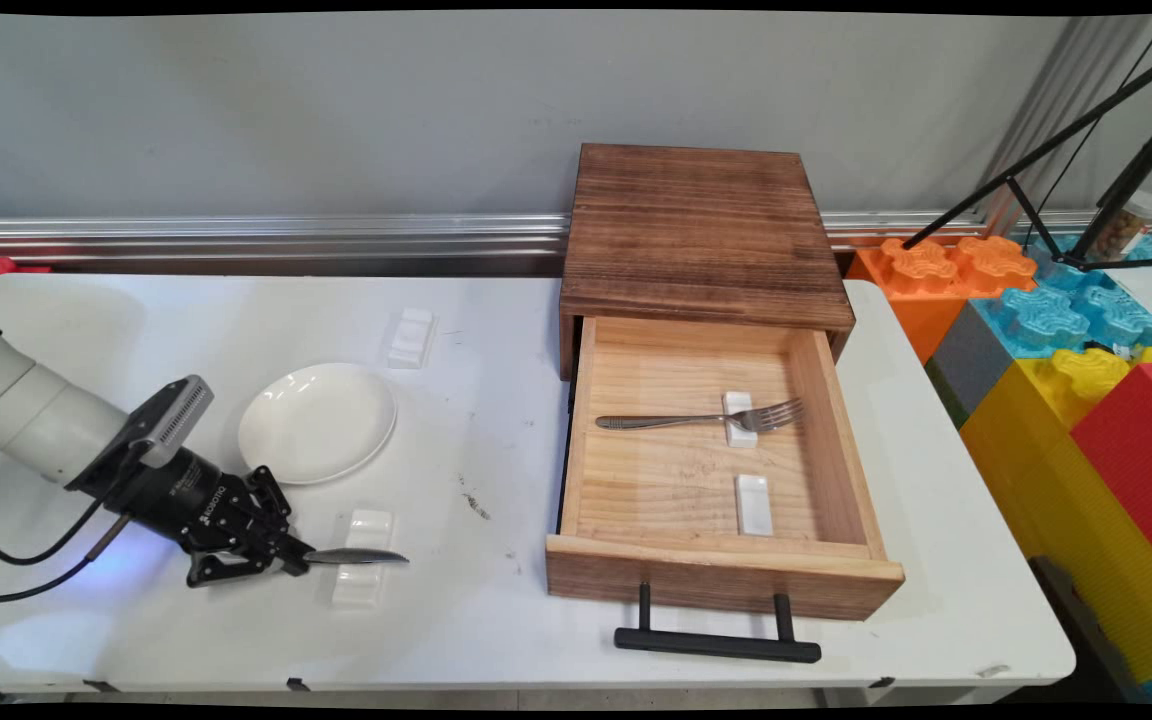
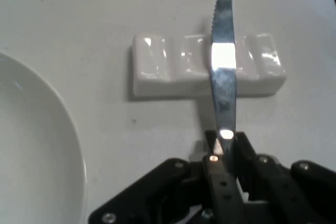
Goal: Place the picked object into the drawer
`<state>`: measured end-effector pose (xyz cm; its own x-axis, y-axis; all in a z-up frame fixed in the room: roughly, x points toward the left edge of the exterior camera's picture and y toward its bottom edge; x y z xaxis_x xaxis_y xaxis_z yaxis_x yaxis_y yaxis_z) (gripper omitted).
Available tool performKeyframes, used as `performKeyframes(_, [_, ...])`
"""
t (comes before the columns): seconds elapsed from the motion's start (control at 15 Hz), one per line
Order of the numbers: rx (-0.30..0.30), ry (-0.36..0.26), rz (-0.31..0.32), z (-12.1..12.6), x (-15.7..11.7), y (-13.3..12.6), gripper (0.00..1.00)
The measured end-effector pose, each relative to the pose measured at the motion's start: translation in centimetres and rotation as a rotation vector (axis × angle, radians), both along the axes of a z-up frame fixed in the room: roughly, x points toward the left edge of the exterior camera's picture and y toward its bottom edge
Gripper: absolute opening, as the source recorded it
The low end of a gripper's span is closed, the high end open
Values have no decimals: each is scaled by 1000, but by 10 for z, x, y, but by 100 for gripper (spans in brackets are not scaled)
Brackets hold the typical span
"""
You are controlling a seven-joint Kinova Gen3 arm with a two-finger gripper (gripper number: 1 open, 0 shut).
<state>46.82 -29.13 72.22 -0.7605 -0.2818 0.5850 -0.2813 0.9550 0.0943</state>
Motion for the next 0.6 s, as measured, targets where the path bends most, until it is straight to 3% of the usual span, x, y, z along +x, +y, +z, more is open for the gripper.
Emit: performKeyframes(0.6, [8,11,19,16,-3,-8,0])
